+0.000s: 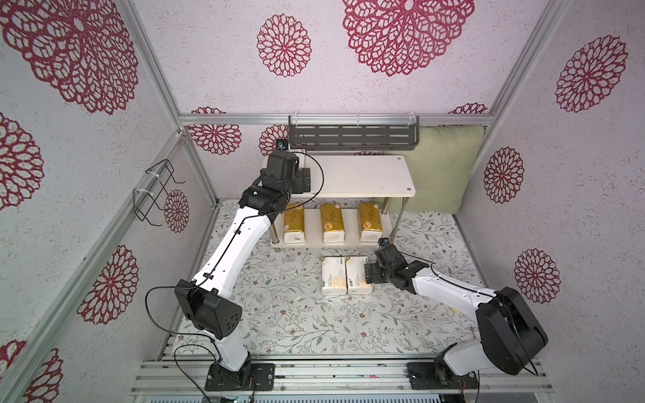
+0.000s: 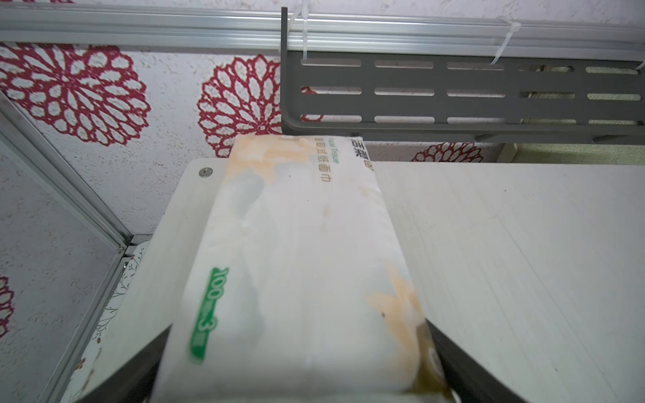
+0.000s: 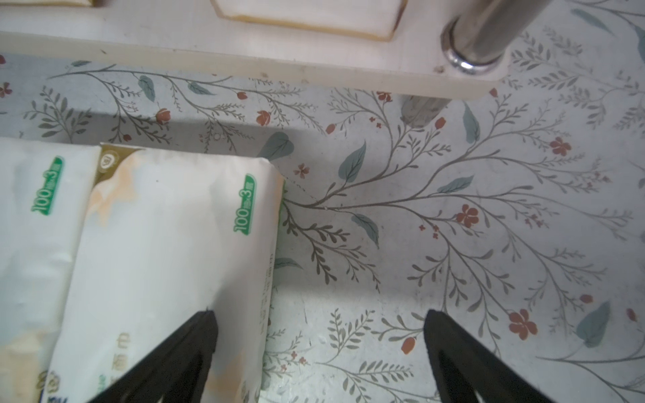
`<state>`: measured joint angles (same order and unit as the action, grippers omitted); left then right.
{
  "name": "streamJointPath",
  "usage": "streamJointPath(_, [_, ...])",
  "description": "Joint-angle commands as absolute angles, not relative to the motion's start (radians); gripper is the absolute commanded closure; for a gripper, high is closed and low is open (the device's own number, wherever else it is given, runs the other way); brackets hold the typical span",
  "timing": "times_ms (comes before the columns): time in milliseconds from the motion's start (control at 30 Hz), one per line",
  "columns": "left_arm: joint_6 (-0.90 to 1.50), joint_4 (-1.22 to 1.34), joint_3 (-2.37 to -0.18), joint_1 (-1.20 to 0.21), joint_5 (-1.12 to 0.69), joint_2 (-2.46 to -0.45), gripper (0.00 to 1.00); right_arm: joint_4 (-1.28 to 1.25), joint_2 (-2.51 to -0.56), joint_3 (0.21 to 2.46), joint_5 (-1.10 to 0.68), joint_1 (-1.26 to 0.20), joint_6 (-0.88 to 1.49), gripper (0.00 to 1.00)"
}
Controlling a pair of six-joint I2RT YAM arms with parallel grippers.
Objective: Place the tissue boxes on the shelf by color
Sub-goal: Place a box of tissues on the shelf.
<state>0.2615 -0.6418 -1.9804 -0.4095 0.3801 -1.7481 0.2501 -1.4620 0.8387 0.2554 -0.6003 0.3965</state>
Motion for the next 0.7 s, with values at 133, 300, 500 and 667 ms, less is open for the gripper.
streamJointPath(133, [0.250,-0.572,-1.951,-0.407,0.379,-1.681,0.03,0.245,-1.450,0.862,0.252,-0.607,0.400,0.01])
streamJointPath(300, [0.247,-0.532,-1.911,-0.406,0.380,-1.654,0.03,0.255,-1.445,0.868,0.259,-0.609,0.407,0.01])
streamJointPath(500, [0.239,-0.543,-1.936,-0.404,0.370,-1.668,0.03,0.257,-1.445,0.870,0.261,-0.611,0.410,0.01])
streamJointPath(667, [0.256,-0.550,-1.937,-0.403,0.371,-1.674,0.03,0.255,-1.451,0.873,0.259,-0.612,0.408,0.01])
